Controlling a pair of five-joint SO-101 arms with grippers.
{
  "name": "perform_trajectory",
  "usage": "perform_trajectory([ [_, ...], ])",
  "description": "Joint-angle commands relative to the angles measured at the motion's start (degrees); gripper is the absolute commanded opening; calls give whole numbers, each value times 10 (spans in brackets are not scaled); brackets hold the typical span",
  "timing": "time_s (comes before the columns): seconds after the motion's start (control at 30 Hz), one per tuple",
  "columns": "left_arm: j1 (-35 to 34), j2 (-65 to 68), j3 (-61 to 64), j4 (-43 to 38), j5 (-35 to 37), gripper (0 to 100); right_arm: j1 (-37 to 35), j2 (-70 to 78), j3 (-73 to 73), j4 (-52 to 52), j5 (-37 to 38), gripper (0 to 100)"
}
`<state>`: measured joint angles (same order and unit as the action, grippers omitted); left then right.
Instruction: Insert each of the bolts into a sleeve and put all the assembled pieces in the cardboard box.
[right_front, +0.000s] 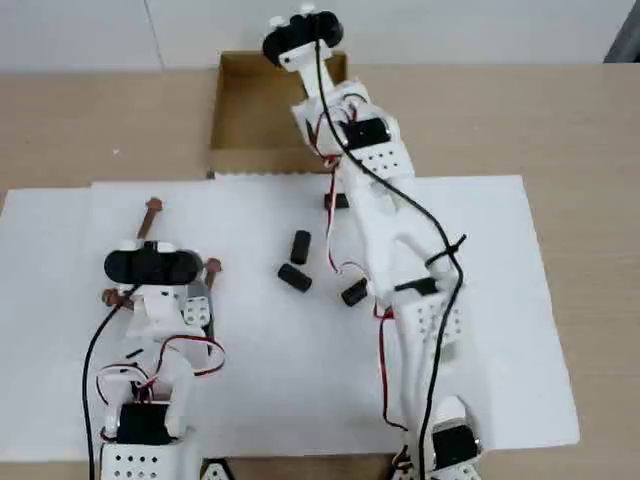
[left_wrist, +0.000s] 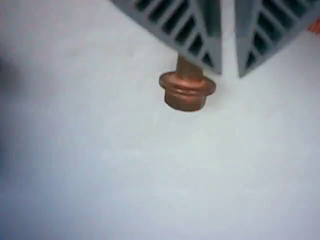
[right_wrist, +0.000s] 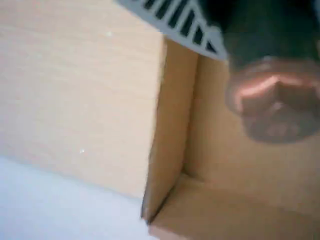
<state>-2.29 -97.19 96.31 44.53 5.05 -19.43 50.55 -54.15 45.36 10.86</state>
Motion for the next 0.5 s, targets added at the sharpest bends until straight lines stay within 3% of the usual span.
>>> perform_trajectory([
  [0.0,3,-7,-1,-13,-2,6,11,34,-105,-18,20,7],
  [0.2,3,-7,-1,-13,-2,6,12,102,-193,-10,26,12],
  [0.4,3,-7,-1,-13,-2,6,10,110,-215,46,26,140],
  [0.47,3,-7,-1,-13,-2,6,10,109,-215,51,26,140],
])
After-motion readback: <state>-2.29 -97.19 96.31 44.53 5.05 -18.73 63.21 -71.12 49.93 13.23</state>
